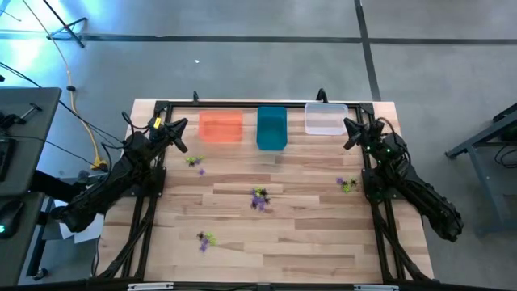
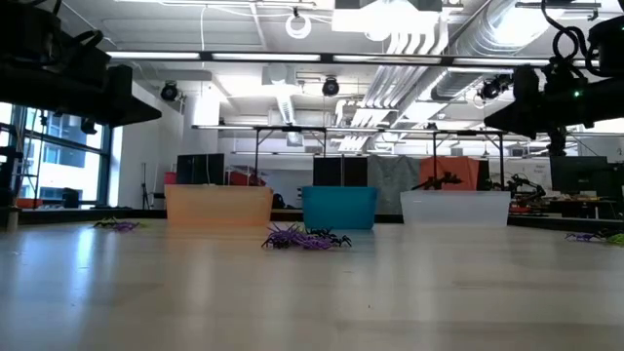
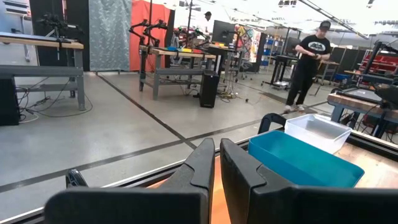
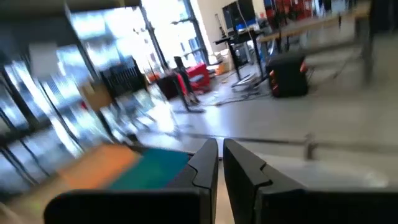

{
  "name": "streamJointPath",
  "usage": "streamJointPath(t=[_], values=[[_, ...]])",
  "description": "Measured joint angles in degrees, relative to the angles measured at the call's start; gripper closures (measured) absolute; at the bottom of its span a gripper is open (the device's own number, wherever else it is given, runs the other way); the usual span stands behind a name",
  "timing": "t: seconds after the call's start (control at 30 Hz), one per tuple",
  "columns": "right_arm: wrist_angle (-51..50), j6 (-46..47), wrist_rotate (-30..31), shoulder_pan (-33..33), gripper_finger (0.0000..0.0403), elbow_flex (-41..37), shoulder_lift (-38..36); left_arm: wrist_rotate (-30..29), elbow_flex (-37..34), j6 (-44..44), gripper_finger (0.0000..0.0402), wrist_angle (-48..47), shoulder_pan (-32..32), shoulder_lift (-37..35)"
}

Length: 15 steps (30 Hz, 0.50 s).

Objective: Sort Halloween decoration
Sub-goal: Put the purple spider toy into the blue bin

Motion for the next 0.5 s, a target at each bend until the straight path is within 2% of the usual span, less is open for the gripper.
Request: streamJointPath(t=[0.1,0.17,0.3,0.5], values=[[-0.05,19.42,-0.41,0.00,0.0379,-0.01,0.00,0.00,-0.02,-0.02,0.0387,0.00,-0.01,0.01],[-0.38,26.72,-2.08,0.00,0.0379,0.01,0.02,-0.01,0.00,-0.02,0.0387,0.01,0.00,-0.01],[1.57,31.08,-9.38,0.02,0.0379,-0.01,0.00,0.00,-0.02,-0.01,0.0387,0.02,-0.01,0.01],[12.64,38.95,-11.57,0.02,0.0379,-0.01,0.02,0.00,-0.01,-0.01,0.0387,0.00,-0.01,-0.01]])
